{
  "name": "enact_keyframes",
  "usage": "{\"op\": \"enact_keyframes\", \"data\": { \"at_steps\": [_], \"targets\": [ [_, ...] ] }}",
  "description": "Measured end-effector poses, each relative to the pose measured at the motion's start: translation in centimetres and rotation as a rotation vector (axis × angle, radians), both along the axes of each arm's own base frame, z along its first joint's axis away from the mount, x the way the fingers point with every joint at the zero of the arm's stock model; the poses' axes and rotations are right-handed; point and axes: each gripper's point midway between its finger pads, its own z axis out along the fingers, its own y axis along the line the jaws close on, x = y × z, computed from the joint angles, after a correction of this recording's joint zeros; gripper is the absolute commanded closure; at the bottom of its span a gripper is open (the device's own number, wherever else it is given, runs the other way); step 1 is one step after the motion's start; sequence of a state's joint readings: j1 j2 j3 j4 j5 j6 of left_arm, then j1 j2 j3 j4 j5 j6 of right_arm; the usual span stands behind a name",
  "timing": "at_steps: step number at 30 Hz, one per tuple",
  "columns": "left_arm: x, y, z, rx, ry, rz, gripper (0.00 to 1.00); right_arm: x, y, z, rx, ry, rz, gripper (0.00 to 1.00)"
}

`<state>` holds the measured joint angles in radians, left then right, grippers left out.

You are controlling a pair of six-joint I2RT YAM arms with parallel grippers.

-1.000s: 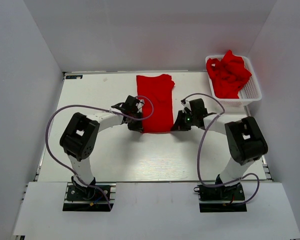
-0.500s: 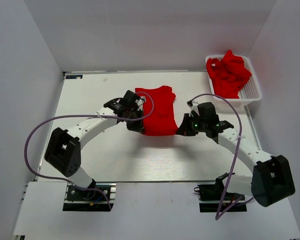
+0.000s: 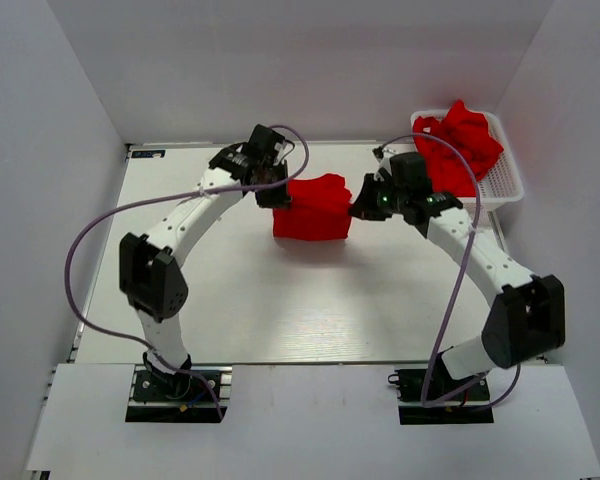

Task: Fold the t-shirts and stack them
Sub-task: Fold the long partially folded tshirt into a neat square

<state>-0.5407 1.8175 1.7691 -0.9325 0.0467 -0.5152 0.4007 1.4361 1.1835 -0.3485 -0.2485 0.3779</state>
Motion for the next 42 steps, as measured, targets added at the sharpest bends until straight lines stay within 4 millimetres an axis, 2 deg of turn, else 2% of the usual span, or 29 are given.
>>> {"op": "enact_keyframes", "data": {
  "at_steps": [5,10,15,20,25,28,29,32,35,37,38,39,40,41,42],
  "targets": [
    [4.5,1.2,-2.1,0.025,0.045,0.080,1.00,3.7,0.7,-0.1,-0.014,0.015,-0.014,1.00],
    [7.1,2.1,-4.4,0.026,0.084,0.116,1.00,6.9,1.0,-1.3,-0.023,0.048,-0.018,1.00],
    [9.7,2.2,-4.0,0.004,0.048,0.107,1.00,10.3,1.1,-2.5,-0.027,0.077,-0.026,1.00],
    [11.8,2.2,-3.5,-0.035,0.002,0.075,1.00,12.7,1.1,-2.7,-0.017,0.076,-0.032,1.00],
    [13.7,2.1,-4.5,-0.058,-0.021,0.060,0.98,14.5,1.2,-2.8,-0.005,0.068,-0.027,1.00],
    [14.9,1.9,-5.4,-0.076,-0.036,0.054,0.97,15.3,1.1,-3.6,-0.001,0.076,-0.029,1.00],
    [15.3,1.8,-5.6,-0.082,-0.045,0.052,0.93,15.5,1.1,-3.9,0.002,0.078,-0.027,1.00],
    [16.5,1.6,-6.1,-0.094,-0.076,0.050,0.91,16.4,1.2,-4.9,0.009,0.083,-0.025,1.00],
    [17.5,1.6,-6.6,-0.102,-0.103,0.052,0.86,18.2,1.3,-6.0,0.018,0.074,-0.033,1.00],
    [18.2,1.7,-6.8,-0.106,-0.119,0.056,0.63,19.3,1.5,-6.6,0.031,0.068,-0.040,0.99],
    [18.5,1.9,-6.8,-0.109,-0.127,0.058,0.42,19.8,1.6,-7.0,0.039,0.069,-0.042,0.90],
    [18.9,2.0,-6.9,-0.109,-0.137,0.061,0.01,20.2,1.7,-7.3,0.050,0.071,-0.045,0.62],
    [19.4,2.2,-6.8,-0.113,-0.151,0.068,0.00,20.5,1.7,-7.7,0.064,0.077,-0.052,0.47],
    [19.9,2.5,-6.8,-0.119,-0.158,0.081,0.00,20.9,1.8,-8.0,0.080,0.078,-0.053,0.11],
    [20.5,2.7,-6.7,-0.122,-0.170,0.088,0.00,21.3,1.9,-8.1,0.097,0.081,-0.056,0.10]
  ]
}}
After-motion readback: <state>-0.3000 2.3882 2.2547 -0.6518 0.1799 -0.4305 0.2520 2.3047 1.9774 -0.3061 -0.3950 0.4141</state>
